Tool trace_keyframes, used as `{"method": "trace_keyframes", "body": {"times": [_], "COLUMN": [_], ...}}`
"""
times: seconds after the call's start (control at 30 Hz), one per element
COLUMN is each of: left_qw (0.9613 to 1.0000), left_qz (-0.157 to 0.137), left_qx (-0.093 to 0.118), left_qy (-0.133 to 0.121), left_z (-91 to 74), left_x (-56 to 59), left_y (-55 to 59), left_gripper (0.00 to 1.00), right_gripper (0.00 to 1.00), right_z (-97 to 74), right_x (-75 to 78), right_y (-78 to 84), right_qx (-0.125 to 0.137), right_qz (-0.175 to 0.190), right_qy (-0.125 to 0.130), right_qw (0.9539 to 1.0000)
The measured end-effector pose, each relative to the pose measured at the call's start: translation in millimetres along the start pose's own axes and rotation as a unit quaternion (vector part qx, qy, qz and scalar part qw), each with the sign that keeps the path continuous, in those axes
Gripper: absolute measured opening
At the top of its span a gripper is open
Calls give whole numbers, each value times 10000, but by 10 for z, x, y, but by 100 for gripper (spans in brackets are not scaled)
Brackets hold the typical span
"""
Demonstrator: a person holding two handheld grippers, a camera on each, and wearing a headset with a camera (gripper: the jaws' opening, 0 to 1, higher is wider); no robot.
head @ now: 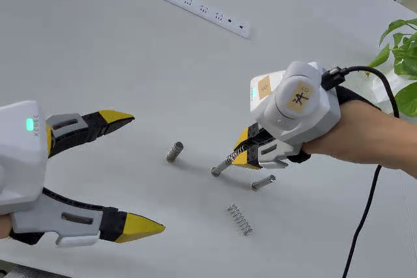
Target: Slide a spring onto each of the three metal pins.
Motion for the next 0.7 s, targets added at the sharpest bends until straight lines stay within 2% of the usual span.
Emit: {"method": "trace_keyframes", "body": {"times": [0.7], "left_qw": [10000], "left_qz": [-31], "left_qx": [-40], "left_qy": [28], "left_z": [3], "left_x": [-16], "left_y": [44], "left_gripper": [94], "right_gripper": [7], "right_z": [72], "right_x": [2], "right_y": [-2], "right_qx": [-7], "right_qz": [-11], "right_qy": [-58], "right_qw": [10000]}}
Point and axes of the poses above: the centre of the closed fingertips' face, and the gripper's own axes: z roughly forward along the fingers, x roughly to its right, y roughly out of its underside, the point moved 4 cm from there along -z, roughly backward along the fingers, and after that the axes turned 9 degrees about y, right-handed, at the moved point
